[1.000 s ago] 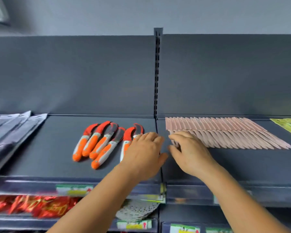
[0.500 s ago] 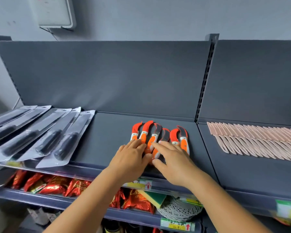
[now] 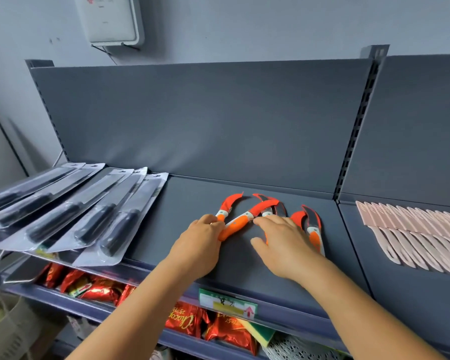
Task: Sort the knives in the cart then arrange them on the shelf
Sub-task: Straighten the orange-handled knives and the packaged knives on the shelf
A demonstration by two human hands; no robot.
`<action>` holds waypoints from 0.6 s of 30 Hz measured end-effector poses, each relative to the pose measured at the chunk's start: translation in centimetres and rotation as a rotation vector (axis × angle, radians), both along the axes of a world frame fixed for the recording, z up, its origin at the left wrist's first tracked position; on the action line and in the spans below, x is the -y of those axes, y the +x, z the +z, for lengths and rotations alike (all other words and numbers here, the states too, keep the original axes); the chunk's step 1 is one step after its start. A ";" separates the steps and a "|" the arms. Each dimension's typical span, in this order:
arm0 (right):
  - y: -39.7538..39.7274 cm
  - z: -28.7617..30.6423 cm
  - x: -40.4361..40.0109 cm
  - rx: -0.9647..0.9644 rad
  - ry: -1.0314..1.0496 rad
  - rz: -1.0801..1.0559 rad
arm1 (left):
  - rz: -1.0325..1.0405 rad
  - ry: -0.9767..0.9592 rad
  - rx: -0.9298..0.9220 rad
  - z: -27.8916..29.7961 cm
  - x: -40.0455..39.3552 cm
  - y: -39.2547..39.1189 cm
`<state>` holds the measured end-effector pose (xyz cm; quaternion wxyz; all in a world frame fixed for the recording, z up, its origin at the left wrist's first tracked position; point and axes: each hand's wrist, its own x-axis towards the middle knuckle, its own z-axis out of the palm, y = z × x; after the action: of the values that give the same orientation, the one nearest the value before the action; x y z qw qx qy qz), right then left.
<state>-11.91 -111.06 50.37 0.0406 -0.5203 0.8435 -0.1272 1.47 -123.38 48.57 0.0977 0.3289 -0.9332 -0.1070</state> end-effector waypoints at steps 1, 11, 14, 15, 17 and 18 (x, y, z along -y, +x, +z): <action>0.6 0.1 0.5 0.015 -0.015 0.014 | 0.017 -0.010 -0.008 0.0 0.1 0.0; 3.4 -0.6 7.1 0.109 0.044 -0.196 | 0.075 -0.055 -0.083 1.0 2.1 -0.4; 4.0 -0.2 8.5 0.118 0.026 -0.262 | 0.053 -0.042 -0.116 1.3 3.4 -0.1; 4.2 -0.1 8.8 0.123 0.023 -0.279 | 0.049 -0.037 -0.117 1.3 3.8 -0.1; 4.5 -0.2 9.6 0.146 0.001 -0.318 | 0.043 -0.049 -0.105 1.2 4.7 0.0; 4.7 -0.2 9.9 0.149 -0.014 -0.331 | 0.037 -0.062 -0.094 1.1 5.1 0.0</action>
<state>-7.26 -120.99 50.22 0.0780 -0.3639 0.9113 -0.1760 1.45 -128.44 49.68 0.1534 0.3378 -0.9241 -0.0917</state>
